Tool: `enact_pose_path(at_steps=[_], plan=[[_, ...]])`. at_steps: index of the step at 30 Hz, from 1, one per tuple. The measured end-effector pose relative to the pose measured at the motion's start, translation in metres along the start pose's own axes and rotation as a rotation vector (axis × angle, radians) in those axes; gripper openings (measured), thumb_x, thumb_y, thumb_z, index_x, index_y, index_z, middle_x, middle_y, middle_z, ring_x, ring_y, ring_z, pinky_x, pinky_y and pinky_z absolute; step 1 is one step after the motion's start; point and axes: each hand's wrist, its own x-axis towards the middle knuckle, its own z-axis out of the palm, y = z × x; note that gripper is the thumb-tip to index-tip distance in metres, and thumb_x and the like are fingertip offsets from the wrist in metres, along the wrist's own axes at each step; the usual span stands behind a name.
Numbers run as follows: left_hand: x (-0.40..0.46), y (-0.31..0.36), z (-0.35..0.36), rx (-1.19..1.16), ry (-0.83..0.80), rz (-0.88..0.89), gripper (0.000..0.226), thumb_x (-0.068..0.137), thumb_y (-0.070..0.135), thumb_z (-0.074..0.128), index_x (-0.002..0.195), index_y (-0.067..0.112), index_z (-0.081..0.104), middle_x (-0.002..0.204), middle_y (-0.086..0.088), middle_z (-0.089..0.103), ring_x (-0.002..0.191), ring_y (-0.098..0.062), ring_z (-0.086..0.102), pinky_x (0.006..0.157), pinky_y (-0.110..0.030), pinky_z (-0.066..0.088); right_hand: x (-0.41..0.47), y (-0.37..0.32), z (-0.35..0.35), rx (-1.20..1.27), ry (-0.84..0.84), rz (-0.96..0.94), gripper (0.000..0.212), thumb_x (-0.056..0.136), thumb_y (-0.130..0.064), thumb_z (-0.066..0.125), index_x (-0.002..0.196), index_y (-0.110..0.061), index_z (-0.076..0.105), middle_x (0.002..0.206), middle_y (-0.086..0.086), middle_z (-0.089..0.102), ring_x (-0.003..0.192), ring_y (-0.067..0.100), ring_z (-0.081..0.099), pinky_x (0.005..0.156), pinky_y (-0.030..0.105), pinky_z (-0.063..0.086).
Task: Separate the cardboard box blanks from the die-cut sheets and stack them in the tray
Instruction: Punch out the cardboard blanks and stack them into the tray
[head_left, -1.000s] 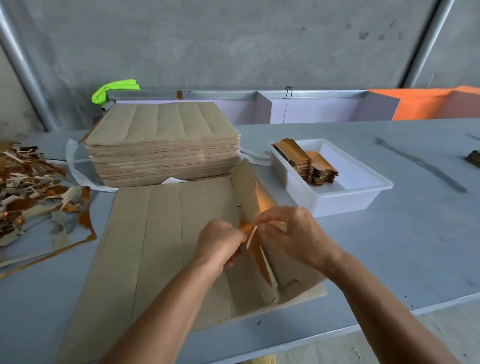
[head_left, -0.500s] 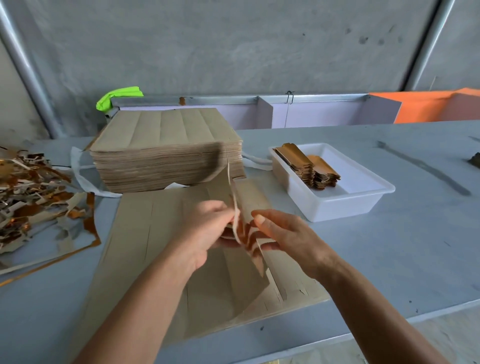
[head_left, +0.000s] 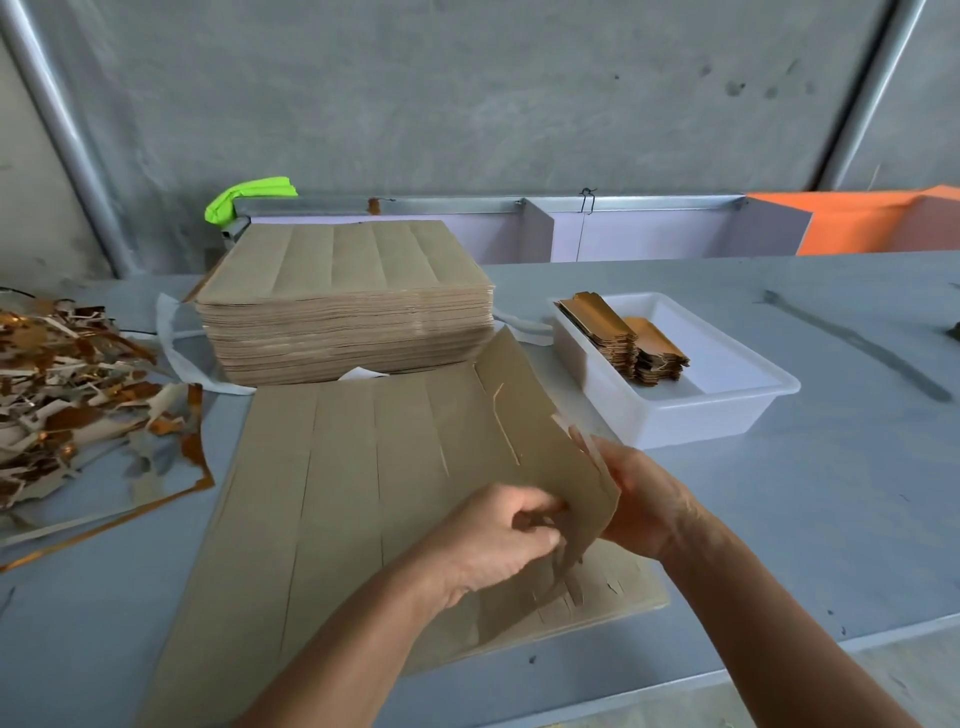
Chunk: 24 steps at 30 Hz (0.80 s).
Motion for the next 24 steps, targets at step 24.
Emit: enact_pose_path(at_steps=[24], plan=[[0.037,0.018,-0.060,0.463,0.559,-0.242,0.060,0.062,0.071,0.064,0.091,0.020,0.054,0.092,0.005,0.059,0.090,-0.020,0.057,0.065,-0.026,0.042,0.021,0.002,0.064,-0.470,0.079,-0.014,0.024,0.076,0.013,0.067,0.069,-0.007,0.057,0.066,0.006,0.063,0.058,0.017,0.064,0.057,0.028,0.057]])
